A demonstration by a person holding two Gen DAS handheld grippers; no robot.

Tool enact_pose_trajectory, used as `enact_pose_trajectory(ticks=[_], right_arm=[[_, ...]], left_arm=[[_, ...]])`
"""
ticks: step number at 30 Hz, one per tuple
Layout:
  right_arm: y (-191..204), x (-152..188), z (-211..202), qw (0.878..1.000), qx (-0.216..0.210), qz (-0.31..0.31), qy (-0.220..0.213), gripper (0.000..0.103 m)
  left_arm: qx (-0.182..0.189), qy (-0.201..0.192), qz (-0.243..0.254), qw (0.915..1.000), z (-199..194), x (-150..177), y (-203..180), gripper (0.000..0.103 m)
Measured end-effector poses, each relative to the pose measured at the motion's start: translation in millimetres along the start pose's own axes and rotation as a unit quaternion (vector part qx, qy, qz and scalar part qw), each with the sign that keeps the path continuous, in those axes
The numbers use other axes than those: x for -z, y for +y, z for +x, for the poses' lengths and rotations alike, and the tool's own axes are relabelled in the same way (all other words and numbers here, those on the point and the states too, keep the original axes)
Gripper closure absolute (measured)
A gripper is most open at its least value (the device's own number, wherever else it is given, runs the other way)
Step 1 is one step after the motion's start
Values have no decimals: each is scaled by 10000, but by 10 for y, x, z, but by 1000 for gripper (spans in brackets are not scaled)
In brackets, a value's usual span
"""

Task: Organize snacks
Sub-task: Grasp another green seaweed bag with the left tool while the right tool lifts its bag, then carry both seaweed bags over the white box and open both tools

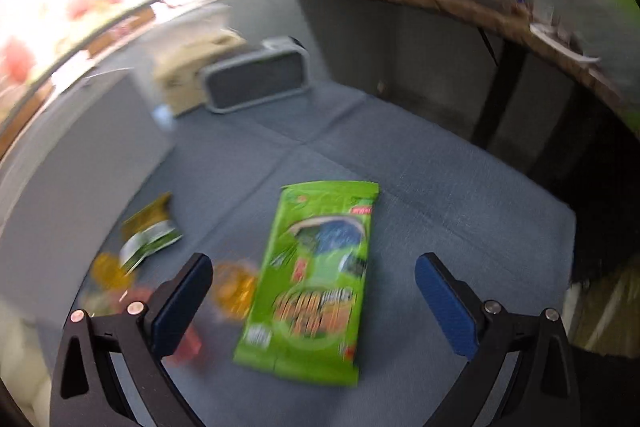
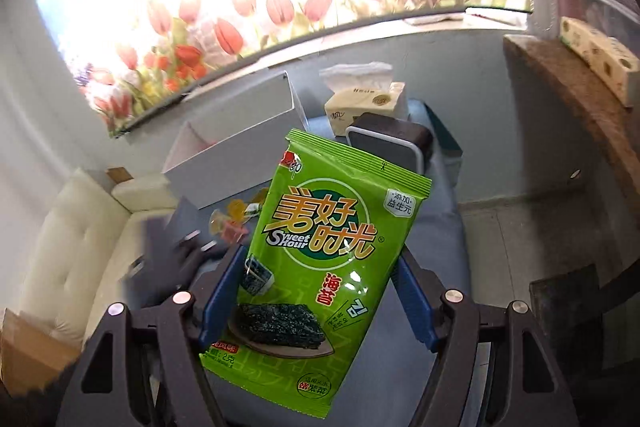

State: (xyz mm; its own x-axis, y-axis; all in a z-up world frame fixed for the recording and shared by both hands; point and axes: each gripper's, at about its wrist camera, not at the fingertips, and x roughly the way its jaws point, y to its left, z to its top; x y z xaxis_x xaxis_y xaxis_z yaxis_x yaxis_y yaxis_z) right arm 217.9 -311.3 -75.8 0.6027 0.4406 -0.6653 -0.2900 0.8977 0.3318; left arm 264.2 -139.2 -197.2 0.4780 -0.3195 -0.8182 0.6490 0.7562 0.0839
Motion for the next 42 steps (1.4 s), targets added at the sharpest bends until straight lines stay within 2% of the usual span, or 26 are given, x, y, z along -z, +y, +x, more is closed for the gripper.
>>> enact_pose_trajectory(ticks=[3,9,17,21,23,25,27,32,34,37,40,42], right_arm=[[-69,133,-246,9999,-59,77,-125,26],[-79,379,-598,9994,-228,67,-238,26],[19,514,-712,9984,-499,-23,-269,26],[44,532,-688,9983,-526,-13,-263,26],[52,539,-675,9982,-541,10,-246,26],[58,545,-661,9982,-541,30,-247,26],[63,550,-654,9980,-575,33,-244,26],[85,576,-660,9982,-551,24,-239,26],[90,583,-671,9982,-536,29,-252,26],[114,567,-659,9983,-522,-41,-247,26],[158,525,-559,9985,-478,-152,-223,26],[216,471,-428,9988,-342,-289,-189,26]], left_arm=[[35,369,39,9993,309,-142,4,0],[458,593,-346,9966,526,-259,130,0],[394,833,-121,9957,722,-180,118,1],[451,640,-158,9968,668,-163,134,13],[480,553,-76,9973,603,-163,131,33],[525,610,-84,9967,583,-156,146,34],[416,535,-4,9977,563,-141,141,35],[408,154,-235,9988,312,-171,204,38],[314,-48,-246,9992,103,-192,197,38],[227,-524,-518,9970,-361,-197,250,38],[-76,-889,-836,9925,-788,-164,349,37],[-369,-1159,-1103,9864,-1122,-86,436,37]])
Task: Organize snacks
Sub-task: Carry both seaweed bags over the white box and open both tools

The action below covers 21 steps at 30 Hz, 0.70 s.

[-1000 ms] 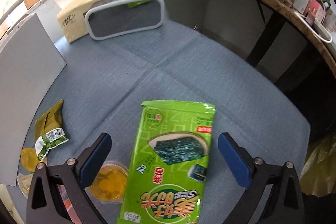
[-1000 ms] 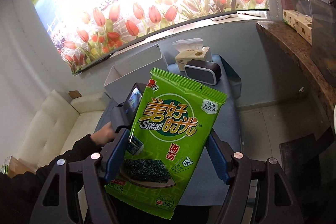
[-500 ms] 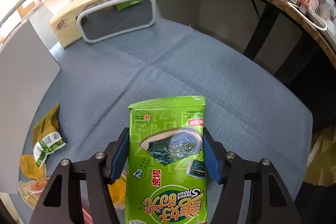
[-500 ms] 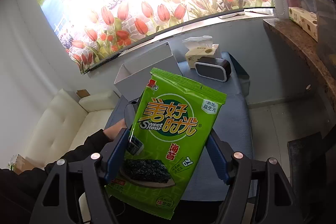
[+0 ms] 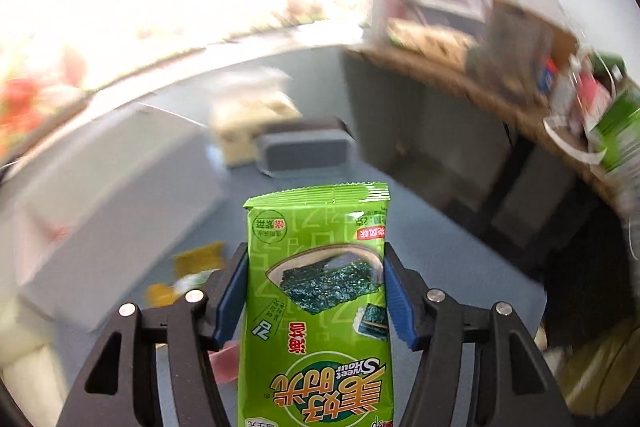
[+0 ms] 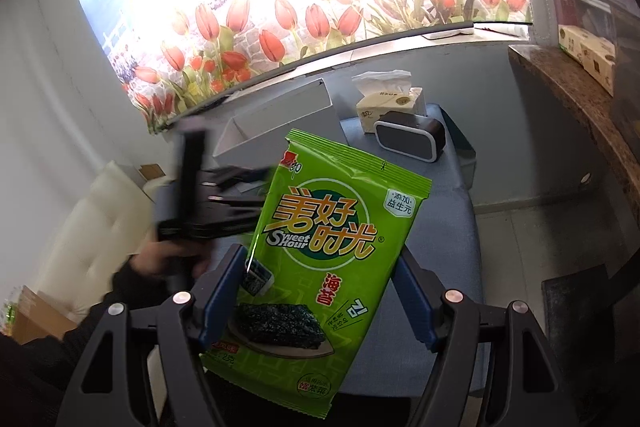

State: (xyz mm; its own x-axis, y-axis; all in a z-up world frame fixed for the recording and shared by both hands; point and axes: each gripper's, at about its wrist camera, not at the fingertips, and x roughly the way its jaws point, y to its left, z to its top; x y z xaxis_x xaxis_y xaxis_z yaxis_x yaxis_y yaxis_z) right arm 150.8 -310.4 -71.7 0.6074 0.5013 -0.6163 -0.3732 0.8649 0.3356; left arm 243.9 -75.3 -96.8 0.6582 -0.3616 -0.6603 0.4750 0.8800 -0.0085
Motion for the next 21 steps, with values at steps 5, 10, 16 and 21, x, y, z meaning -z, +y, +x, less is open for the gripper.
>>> enact_pose_trajectory(ticks=[5,10,16,21], right_arm=[[155,-286,581,9989,-16,-460,114,26],[424,-893,1335,9947,-102,-1027,-1,26],[810,-1685,2220,9908,-54,-1352,-44,26],[1042,-2311,2702,9870,190,-1594,-91,26]], left_arm=[[-577,-620,-790,9933,-637,-40,462,37],[-1313,-1131,-1127,9784,-956,-212,962,36],[-1716,-1269,-1597,9638,-878,-546,1834,34],[-1862,-1036,-1700,9621,-344,-788,2329,34]])
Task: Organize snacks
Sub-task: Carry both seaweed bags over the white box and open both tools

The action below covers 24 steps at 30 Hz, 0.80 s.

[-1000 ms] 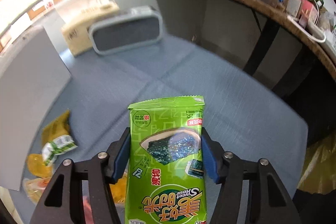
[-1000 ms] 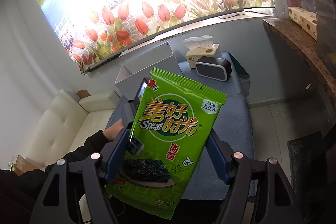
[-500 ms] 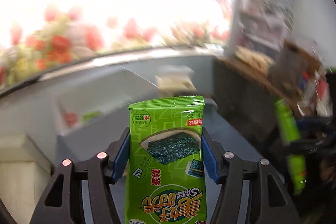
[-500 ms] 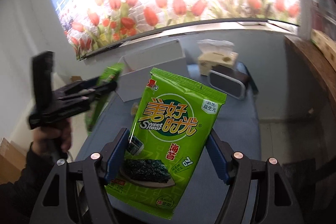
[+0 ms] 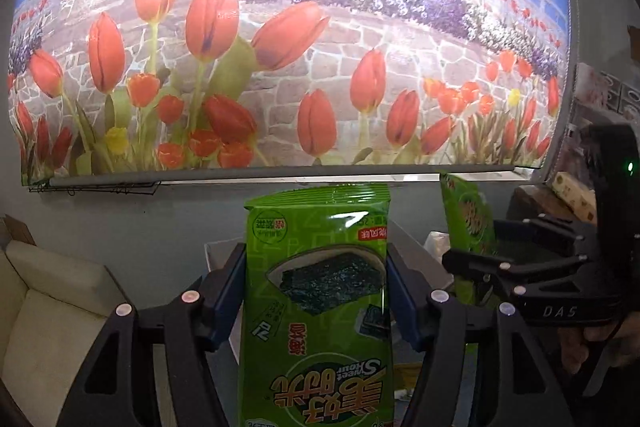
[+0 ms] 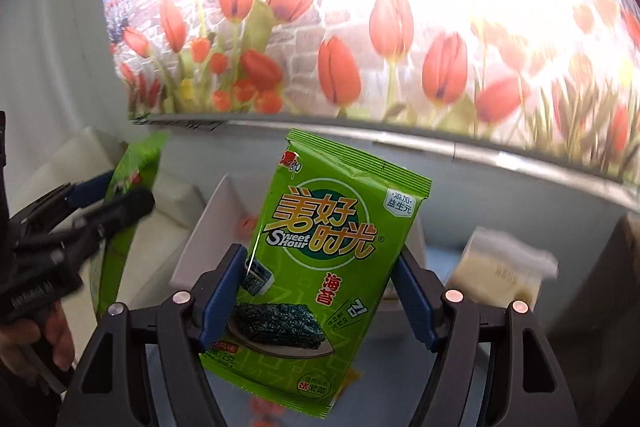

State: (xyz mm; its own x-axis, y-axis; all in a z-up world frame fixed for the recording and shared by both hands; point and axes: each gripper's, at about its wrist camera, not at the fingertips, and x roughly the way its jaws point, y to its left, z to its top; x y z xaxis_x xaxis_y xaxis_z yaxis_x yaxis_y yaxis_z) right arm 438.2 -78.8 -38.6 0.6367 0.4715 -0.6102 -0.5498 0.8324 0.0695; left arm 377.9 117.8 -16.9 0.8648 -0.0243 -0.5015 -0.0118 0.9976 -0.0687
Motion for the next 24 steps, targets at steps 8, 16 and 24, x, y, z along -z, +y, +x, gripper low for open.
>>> enact_pose_trajectory(ticks=[8,16,24], right_arm=[[-162,-435,692,9991,226,156,313,26],[-158,-363,995,9972,339,-4,666,14],[-287,-355,872,9970,356,207,656,1]], left_arm=[[-104,513,-166,9985,689,-148,143,34],[-160,775,-389,9961,957,-47,257,0],[-168,825,-395,9957,903,44,339,0]])
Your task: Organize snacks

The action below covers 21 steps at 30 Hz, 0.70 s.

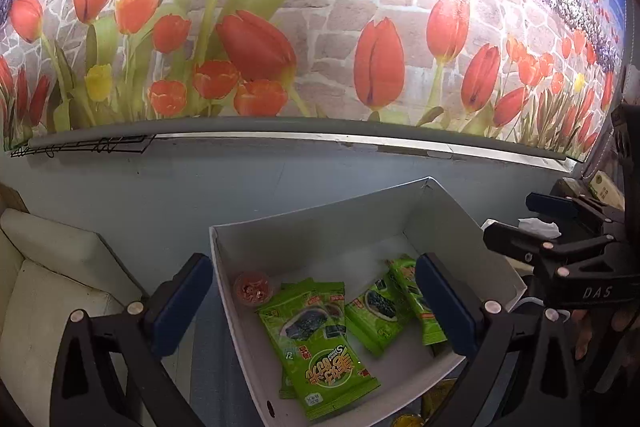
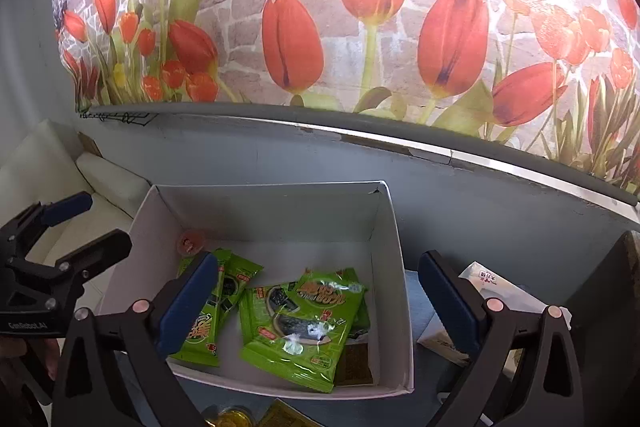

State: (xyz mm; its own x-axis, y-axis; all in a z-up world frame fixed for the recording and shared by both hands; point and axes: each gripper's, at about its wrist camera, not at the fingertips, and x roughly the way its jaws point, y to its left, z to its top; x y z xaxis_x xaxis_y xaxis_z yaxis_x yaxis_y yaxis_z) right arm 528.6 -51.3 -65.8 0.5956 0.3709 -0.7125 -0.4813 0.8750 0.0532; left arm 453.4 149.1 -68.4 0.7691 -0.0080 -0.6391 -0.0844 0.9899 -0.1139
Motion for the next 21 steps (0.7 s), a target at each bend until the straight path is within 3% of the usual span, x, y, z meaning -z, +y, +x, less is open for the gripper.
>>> enact_pose_trajectory(ticks=[10,16,21], right_arm=[[43,324,-663,9985,-14,58,-540,1],[0,1013,-1022,9986,-231,209,-432,1],[52,1762,-1152,9996,-189,65,-185,1]], left_arm=[[43,-297,291,9991,-542,200,-201,0],[287,-386,343,9983,-1041,624,-404,0],[434,-483,492,9967,-1486,1201,-605,0]])
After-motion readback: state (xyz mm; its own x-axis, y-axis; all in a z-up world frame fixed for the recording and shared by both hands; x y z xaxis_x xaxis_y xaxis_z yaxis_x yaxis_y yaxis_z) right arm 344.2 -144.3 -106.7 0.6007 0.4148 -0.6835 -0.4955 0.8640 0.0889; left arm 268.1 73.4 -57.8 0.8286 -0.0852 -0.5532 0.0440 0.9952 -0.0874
